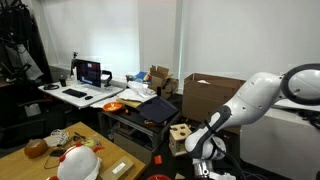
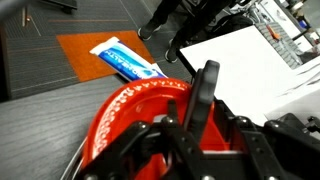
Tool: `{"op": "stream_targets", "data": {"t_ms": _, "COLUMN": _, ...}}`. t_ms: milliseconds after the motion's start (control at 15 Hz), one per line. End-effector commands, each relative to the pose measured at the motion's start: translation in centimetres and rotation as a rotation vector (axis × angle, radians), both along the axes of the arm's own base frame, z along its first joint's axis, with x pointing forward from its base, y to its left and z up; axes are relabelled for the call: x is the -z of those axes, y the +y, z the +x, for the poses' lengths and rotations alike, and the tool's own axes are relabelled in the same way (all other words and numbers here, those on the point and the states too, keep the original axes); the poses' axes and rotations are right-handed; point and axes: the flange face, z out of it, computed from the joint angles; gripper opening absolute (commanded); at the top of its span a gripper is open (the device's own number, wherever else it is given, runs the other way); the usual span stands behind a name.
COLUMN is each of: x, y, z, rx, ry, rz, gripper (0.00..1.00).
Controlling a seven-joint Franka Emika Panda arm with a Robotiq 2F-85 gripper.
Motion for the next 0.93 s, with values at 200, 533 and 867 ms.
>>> {"op": "stream_targets", "data": {"t_ms": 200, "x": -0.2, "y": -0.6, "z": 0.7, "rx": 0.041, "ry": 0.0, "rz": -0.039, "gripper": 0.96}}
{"op": "stream_targets", "data": {"t_ms": 533, "x": -1.3, "y": -4.0, "z": 2.0, "rx": 0.119, "ry": -0.091, "rz": -0.103, "gripper": 1.0}}
{"op": "stream_targets", "data": {"t_ms": 867, "x": -4.4, "y": -8.4, "z": 3.4, "rx": 0.224, "ry": -0.237, "rz": -0.208, "gripper": 1.0}}
